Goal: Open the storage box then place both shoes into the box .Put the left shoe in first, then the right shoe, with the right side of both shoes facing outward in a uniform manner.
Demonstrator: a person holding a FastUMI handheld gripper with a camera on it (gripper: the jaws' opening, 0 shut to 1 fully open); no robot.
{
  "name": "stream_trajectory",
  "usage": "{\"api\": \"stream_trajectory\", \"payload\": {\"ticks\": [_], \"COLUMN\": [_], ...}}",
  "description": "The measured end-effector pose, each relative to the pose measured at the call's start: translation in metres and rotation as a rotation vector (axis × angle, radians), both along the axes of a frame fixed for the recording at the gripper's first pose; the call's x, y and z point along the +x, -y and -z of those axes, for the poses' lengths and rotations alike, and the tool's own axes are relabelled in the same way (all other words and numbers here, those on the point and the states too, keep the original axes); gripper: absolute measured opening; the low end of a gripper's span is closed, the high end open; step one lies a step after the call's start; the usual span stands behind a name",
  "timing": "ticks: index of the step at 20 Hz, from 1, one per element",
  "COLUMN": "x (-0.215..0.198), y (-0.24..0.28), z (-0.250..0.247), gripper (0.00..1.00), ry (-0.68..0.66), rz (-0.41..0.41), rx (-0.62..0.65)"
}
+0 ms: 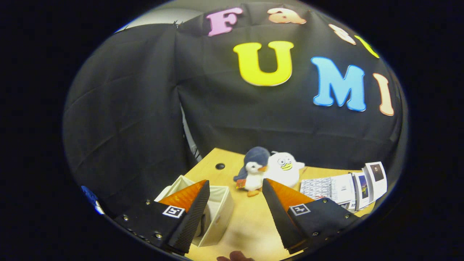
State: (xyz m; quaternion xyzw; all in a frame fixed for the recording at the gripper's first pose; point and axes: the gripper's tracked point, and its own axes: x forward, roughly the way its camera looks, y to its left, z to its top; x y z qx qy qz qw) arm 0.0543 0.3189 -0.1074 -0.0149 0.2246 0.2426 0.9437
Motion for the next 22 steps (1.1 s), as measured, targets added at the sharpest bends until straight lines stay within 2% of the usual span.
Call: {"api": "stream_trajectory", "payload": {"ticks": [4,10,15,22], "x": [0.008,0.001,-0.014,-0.029], "y": [0.069,0.156,0.203,0.235], "z": [-0.049,-0.094,-0.112,-0.115], "gripper": [0.90,0.90,0.90,0.89], "ry": [0.210,0.315,0.344,0.339], "rz": [0.167,0.317,0.388,0.414], "rx": [0.040,0.065,0.065,0.074]}}
